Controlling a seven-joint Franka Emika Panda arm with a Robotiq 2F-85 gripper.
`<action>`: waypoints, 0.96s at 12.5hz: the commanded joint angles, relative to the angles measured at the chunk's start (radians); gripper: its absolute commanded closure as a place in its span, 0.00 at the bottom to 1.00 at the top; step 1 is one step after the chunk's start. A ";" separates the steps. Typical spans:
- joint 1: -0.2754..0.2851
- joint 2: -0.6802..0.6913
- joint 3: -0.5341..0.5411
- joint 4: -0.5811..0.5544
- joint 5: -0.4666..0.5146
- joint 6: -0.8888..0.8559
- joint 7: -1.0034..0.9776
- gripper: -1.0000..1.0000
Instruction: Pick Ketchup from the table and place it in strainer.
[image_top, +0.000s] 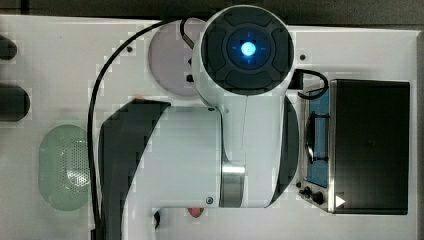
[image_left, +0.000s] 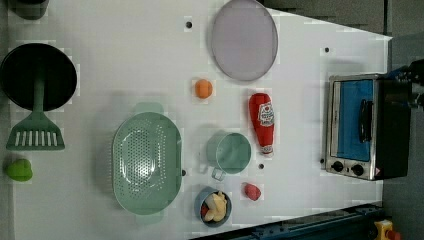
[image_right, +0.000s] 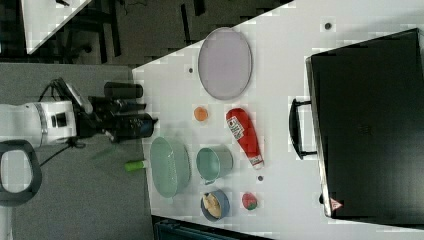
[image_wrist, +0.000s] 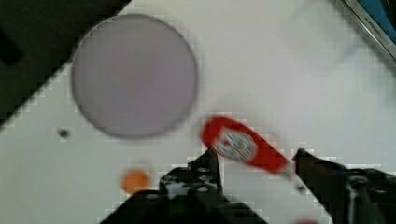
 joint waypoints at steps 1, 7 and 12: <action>-0.104 -0.214 0.037 -0.089 0.017 -0.196 0.005 0.21; -0.101 -0.162 0.067 -0.192 0.018 -0.080 -0.138 0.00; -0.100 -0.082 0.104 -0.324 0.017 0.109 -0.560 0.00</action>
